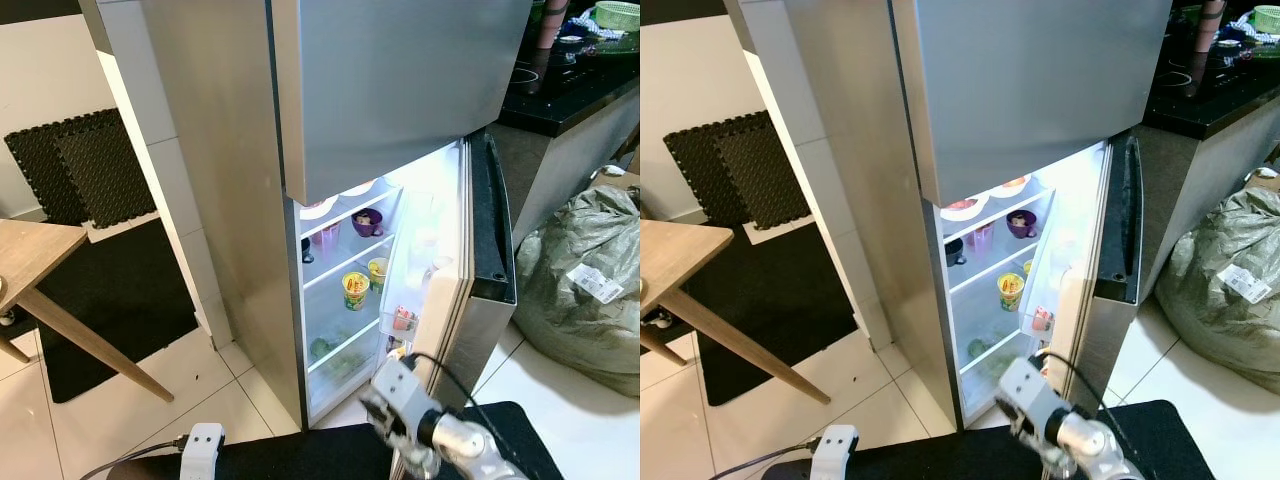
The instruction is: Restocking fridge
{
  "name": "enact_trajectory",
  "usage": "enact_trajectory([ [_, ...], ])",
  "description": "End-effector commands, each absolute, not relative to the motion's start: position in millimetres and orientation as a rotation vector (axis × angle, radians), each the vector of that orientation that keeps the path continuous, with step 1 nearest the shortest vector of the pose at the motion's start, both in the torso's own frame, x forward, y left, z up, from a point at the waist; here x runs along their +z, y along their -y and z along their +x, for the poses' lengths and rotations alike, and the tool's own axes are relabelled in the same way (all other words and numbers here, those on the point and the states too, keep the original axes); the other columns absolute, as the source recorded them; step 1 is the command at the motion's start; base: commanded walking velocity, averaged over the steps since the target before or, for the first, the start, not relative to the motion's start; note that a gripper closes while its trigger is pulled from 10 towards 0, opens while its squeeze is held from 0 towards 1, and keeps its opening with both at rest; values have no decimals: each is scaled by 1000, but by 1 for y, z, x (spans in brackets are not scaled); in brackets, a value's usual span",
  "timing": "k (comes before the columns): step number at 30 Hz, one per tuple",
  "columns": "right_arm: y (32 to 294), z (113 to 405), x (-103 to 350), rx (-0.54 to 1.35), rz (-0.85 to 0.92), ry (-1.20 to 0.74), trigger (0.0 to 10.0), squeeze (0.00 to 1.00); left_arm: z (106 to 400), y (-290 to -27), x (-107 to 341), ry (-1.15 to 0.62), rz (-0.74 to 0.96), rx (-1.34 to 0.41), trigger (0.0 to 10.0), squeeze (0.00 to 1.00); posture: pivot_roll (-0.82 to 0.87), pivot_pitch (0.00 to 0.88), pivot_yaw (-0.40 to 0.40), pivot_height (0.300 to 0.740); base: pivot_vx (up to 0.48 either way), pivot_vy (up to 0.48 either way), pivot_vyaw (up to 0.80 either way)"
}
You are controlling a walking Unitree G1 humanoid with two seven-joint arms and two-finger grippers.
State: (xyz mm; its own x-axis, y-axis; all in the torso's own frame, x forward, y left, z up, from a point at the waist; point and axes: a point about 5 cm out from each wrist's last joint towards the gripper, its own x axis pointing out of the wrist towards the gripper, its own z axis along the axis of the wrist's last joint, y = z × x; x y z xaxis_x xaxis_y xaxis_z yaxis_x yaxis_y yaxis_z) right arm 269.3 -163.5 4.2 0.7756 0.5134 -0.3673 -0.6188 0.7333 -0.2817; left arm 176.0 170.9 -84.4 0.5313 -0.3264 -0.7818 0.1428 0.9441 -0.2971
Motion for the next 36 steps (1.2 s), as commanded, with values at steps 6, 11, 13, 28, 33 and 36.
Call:
enact_trajectory([
  [6, 193, 280, 10, 356, -389, -282, 10000, 0, 176, -170, -85, -985, -184, -293, 10000, 0, -225, 0, 22, 740, 0, 0, 0],
  [11, 209, 278, 9, 241, -375, -310, 10000, 0, 176, -170, -85, -986, -182, -296, 10000, 0, -226, 0, 24, 740, 0, 0, 0],
  [13, 217, 277, 8, 194, -372, -323, 10000, 0, 176, -170, -85, -987, -181, -298, 10000, 0, -229, 0, 27, 740, 0, 0, 0],
  [28, 285, 254, 6, -123, -362, -420, 10000, 0, 175, -169, -85, -993, -171, -312, 10000, 0, -239, 0, 30, 740, 0, 0, 0],
  [33, 275, 247, -4, -62, -303, -447, 10000, 0, 175, -169, -85, -994, -169, -314, 10000, 0, -240, 0, 29, 740, 0, 0, 0],
  [36, 265, 234, -20, -16, -281, -514, 10000, 0, 176, -167, -85, -991, -168, -318, 10000, 0, -237, 0, 27, 740, 0, 0, 0],
])
